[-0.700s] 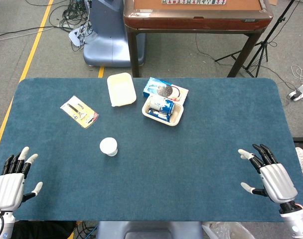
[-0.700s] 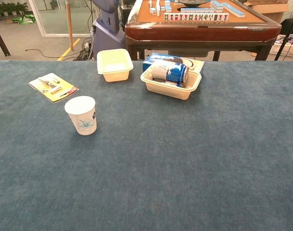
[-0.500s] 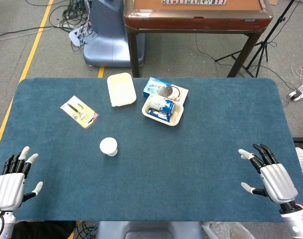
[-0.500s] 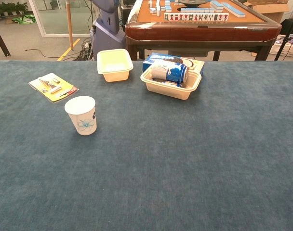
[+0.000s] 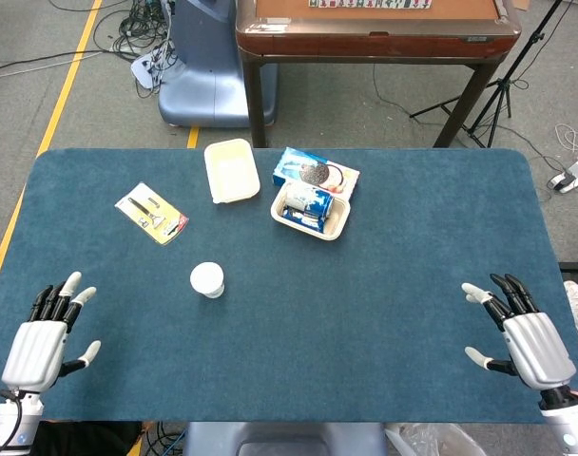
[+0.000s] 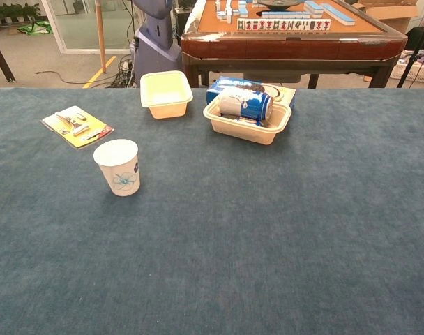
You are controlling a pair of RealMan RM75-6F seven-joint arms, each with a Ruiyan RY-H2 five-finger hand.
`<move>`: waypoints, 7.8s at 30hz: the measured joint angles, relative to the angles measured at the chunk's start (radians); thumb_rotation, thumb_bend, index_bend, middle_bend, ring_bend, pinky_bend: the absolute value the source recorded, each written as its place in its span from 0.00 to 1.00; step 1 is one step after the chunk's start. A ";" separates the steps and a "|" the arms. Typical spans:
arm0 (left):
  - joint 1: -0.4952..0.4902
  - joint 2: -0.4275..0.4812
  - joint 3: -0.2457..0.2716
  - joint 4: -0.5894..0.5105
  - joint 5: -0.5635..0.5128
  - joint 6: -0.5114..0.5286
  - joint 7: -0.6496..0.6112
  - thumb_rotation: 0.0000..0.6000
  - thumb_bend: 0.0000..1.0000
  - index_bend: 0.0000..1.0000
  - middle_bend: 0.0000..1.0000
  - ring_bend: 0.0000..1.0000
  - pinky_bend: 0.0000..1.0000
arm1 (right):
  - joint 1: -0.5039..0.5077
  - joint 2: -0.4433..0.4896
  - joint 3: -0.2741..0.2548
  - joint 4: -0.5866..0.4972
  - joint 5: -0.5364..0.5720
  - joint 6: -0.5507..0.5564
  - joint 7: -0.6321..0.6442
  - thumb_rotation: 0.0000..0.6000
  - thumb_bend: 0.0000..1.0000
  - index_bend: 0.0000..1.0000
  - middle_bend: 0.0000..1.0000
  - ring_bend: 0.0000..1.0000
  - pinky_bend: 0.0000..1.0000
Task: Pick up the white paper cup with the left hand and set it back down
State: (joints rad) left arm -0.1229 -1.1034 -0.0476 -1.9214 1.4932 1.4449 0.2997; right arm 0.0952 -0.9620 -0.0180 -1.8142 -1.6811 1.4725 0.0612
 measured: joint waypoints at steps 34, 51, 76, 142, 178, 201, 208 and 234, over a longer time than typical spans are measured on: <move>-0.672 -0.085 -0.142 0.128 -0.646 -0.700 0.137 1.00 0.23 0.09 0.00 0.00 0.00 | 0.000 0.000 -0.008 0.010 0.014 -0.015 0.013 1.00 0.12 0.19 0.30 0.05 0.00; -0.891 -0.199 -0.051 0.259 -0.958 -0.702 0.263 1.00 0.23 0.15 0.00 0.00 0.00 | -0.005 0.004 -0.009 0.017 0.021 -0.012 0.022 1.00 0.12 0.19 0.30 0.05 0.00; -0.905 -0.216 -0.045 0.307 -0.965 -0.706 0.101 1.00 0.23 0.31 0.00 0.00 0.00 | -0.014 0.002 -0.011 0.023 0.028 -0.006 0.025 1.00 0.12 0.19 0.30 0.05 0.00; -0.776 -0.302 -0.110 0.324 -0.673 -0.637 0.155 1.00 0.23 0.19 0.00 0.00 0.00 | -0.046 -0.004 -0.017 0.048 0.016 0.035 0.056 1.00 0.12 0.19 0.30 0.05 0.00; -1.001 -0.526 -0.083 0.371 -1.232 -0.359 0.650 1.00 0.23 0.28 0.00 0.00 0.00 | -0.066 0.002 -0.020 0.067 0.022 0.052 0.080 1.00 0.12 0.19 0.30 0.05 0.00; -0.882 -0.444 -0.163 0.344 -1.063 -0.497 0.293 1.00 0.23 0.40 0.00 0.00 0.00 | -0.075 0.001 -0.018 0.054 0.018 0.061 0.064 1.00 0.12 0.19 0.30 0.05 0.00; -0.796 -0.400 -0.241 0.358 -0.953 -0.706 -0.042 1.00 0.23 0.36 0.00 0.00 0.00 | -0.075 0.002 -0.017 0.049 0.019 0.060 0.057 1.00 0.12 0.19 0.30 0.05 0.00; -0.632 -0.418 -0.280 0.667 -0.319 -1.010 -0.667 1.00 0.23 0.22 0.00 0.00 0.00 | -0.082 0.005 -0.014 0.030 0.017 0.069 0.036 1.00 0.12 0.19 0.30 0.05 0.00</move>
State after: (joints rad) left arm -0.7551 -1.5211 -0.3281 -1.2543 1.1738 0.4346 -0.3671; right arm 0.0137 -0.9570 -0.0318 -1.7843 -1.6644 1.5413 0.0969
